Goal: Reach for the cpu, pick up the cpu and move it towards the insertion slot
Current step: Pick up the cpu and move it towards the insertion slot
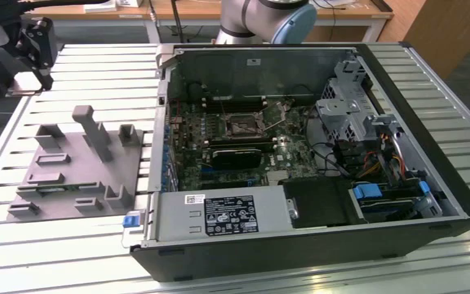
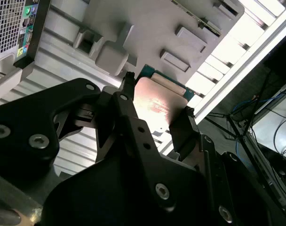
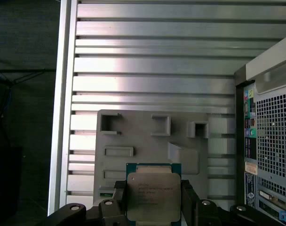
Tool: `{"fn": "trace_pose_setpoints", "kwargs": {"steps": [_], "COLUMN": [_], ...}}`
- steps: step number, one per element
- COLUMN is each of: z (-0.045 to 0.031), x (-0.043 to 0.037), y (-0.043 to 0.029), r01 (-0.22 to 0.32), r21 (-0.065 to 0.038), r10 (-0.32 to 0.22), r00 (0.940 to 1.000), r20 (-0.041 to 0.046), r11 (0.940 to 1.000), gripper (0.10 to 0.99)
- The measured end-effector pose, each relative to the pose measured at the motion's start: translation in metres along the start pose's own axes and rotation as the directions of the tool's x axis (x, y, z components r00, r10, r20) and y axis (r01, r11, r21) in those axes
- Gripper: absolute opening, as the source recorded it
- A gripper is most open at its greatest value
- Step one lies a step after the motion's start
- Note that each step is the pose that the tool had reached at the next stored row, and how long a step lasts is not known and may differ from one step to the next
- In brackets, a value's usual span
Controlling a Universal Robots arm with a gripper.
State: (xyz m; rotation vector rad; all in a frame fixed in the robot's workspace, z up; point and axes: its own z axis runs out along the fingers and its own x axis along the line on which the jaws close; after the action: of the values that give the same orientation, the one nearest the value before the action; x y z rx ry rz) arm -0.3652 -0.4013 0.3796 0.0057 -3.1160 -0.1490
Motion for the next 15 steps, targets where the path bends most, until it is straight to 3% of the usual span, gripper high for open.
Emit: {"fn": "trace_pose_setpoints", "kwargs": {"steps": [4, 15], "z": [-0.0002, -0.0012], "x": [-0.0123, -0.0551], "y": [0.0000, -0.0001], "r01": [0.000, 0.000], "r21": [0.000, 0.000], "r10": [0.000, 0.000], "r00": [1.0000, 1.0000], "r20": [0.0001, 0.0000], "r11": [1.0000, 1.0000], "gripper": [0.545, 0.545]}}
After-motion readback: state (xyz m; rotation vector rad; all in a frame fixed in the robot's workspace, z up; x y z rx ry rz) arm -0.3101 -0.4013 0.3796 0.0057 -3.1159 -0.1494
